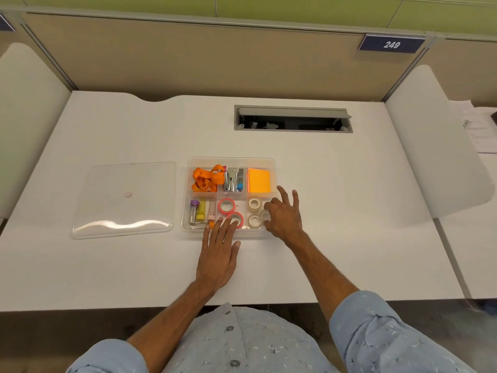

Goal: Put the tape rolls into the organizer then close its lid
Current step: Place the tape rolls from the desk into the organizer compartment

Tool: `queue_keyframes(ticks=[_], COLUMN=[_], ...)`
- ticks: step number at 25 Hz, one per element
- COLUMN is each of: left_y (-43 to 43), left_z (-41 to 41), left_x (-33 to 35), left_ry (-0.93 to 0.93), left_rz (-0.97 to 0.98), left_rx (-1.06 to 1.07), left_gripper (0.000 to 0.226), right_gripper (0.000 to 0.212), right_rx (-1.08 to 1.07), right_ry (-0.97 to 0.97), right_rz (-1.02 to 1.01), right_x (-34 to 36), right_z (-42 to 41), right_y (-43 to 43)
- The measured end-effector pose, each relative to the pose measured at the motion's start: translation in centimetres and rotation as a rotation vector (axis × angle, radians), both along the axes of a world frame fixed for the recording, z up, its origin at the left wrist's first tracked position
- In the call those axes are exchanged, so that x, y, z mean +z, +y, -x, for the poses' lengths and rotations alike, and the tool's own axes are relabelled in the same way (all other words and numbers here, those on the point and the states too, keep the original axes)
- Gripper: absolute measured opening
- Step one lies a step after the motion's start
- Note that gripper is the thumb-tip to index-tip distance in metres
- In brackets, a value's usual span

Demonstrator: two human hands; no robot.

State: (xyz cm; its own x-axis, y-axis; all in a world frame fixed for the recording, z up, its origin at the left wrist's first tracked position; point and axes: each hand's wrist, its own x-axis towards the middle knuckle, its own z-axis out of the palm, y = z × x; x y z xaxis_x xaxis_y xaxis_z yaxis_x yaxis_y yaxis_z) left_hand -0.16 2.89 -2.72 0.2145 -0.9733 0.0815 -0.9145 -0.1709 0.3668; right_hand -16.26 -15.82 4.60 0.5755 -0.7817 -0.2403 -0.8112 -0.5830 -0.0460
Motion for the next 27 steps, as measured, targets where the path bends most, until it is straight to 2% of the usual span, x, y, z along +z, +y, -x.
queue_keyframes(ticks=[6,17,22,25,27], left_y=[-0.1,0.0,0.0,0.0,0.0], left_z=[0.1,-0.1,-0.2,-0.2,-0.2], left_x=[-0.1,0.2,0.1,-0.2,-0.4], left_ry=[0.006,0.015,0.011,0.006,0.004], left_rz=[-0.001,-0.003,0.002,0.004,0.007], left_rx=[0.008,-0.005,-0.008,-0.009,-0.002], left_gripper=[0.063,0.064,0.062,0.062,0.062], right_gripper=[0.052,0.059,0.049,0.028,0.023], right_rx=[-0.058,-0.149,-0.163,-0.14,-0.157], right_ry=[-0.089,-0.018,-0.03,-0.058,-0.084], right_rz=[0.01,0.031,0.004,-0.005,0.023], right_x=[-0.1,-1.6,-1.0,-1.0,-0.6], right_z=[0.0,-2.1,-2.1,-1.8,-1.9], right_y=[0.4,2.0,1.8,1.7,2.0])
